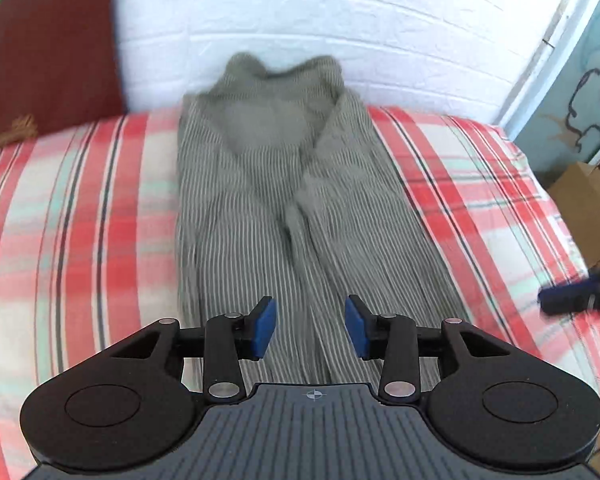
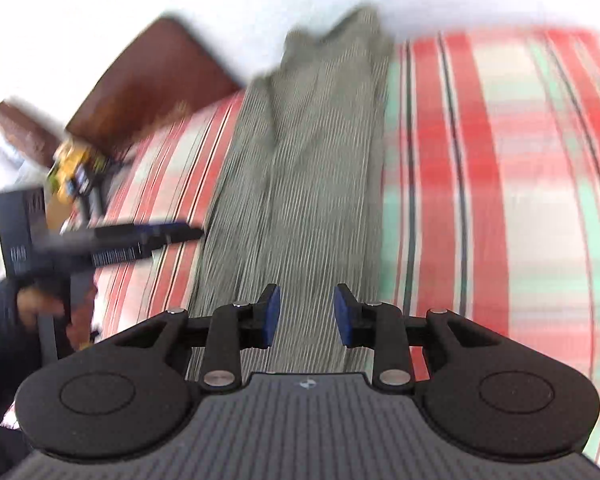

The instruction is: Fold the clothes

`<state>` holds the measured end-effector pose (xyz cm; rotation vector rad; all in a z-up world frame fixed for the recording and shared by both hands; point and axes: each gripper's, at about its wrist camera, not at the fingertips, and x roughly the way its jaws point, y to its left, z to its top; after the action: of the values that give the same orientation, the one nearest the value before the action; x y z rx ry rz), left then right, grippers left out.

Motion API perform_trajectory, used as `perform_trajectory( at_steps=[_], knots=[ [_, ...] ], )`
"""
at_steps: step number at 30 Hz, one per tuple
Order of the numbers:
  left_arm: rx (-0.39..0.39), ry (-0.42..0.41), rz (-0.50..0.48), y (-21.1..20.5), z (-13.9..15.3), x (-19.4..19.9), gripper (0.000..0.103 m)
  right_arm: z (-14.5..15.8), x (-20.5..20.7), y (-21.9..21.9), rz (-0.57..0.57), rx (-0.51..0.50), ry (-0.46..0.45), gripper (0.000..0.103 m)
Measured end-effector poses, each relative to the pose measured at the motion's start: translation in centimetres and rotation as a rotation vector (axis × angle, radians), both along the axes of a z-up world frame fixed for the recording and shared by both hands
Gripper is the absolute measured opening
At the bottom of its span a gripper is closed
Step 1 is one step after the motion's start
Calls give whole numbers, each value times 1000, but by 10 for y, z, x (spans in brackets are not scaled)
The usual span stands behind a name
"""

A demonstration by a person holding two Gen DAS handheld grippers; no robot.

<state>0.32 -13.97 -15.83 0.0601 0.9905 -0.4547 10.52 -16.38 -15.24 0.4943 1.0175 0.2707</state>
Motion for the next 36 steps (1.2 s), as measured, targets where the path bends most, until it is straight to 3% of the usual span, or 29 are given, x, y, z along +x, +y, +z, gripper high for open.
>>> perform_trajectory(
  at_steps=[7, 15, 18, 23, 24, 25, 26, 27, 29, 30, 33, 36],
  knots=[
    [42, -35, -92, -36, -26, 61, 56, 6, 89, -20, -33, -68, -86, 43],
    [62, 0, -66, -46, -49, 100, 59, -21, 200, -39, -5, -104, -117, 43],
    [21, 35, -47, -44, -53, 110, 60, -37, 236, -38, 24, -119, -98, 42],
    [6, 63, -31, -45, -64, 121, 61, -55, 264, -37, 51, -132, -89, 42],
    [3, 70, -39, -46, -66, 122, 60, -59, 268, -37, 61, -134, -79, 38],
    [0, 77, -48, -47, -68, 123, 31, -63, 271, -36, 78, -128, -62, 9],
    [-2, 83, -55, -47, -69, 124, 13, -65, 274, -37, 90, -117, -53, 2],
    [-5, 85, -59, -47, -68, 123, 2, -62, 274, -38, 95, -84, -74, 2],
    [6, 63, -58, -46, -65, 121, 3, -51, 269, -43, 102, 0, -157, 2],
    [19, 51, -51, -45, -66, 121, 3, -52, 271, -44, 103, -16, -153, 2],
    [55, 52, -30, -45, -75, 126, 4, -73, 281, -43, 106, -117, -77, 2],
    [56, 59, -22, -46, -83, 130, 15, -93, 283, -50, 56, -118, -33, 2]
  ],
)
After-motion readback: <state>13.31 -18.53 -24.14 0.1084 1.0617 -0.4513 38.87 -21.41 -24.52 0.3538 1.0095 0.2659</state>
